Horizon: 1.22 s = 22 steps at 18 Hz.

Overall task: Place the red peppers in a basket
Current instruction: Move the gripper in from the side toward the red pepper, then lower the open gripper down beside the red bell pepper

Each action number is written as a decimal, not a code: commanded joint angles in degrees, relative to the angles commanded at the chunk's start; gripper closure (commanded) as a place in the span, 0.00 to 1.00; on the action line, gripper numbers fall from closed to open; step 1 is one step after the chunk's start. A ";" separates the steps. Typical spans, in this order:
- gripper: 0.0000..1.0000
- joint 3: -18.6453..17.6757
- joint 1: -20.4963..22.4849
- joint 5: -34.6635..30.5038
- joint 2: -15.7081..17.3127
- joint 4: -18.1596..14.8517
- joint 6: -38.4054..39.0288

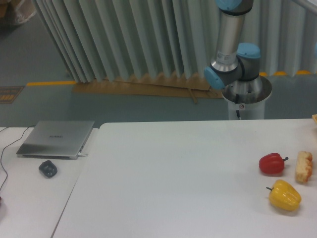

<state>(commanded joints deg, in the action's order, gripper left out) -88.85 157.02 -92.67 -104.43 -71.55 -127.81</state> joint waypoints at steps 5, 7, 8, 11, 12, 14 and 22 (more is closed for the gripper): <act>0.00 -0.89 0.04 3.10 0.28 0.62 0.02; 0.00 -0.89 -0.14 3.28 0.28 0.53 0.02; 0.00 -0.89 -0.23 3.37 0.28 0.53 0.02; 0.00 -0.89 -1.28 3.55 0.45 0.09 0.63; 0.00 -0.98 -1.45 3.63 0.71 0.00 1.77; 0.00 -1.24 -2.51 3.46 1.07 0.00 3.35; 0.00 -2.91 -5.06 3.55 1.77 0.18 8.71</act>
<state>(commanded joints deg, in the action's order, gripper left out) -91.76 151.96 -89.12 -102.66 -71.37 -119.10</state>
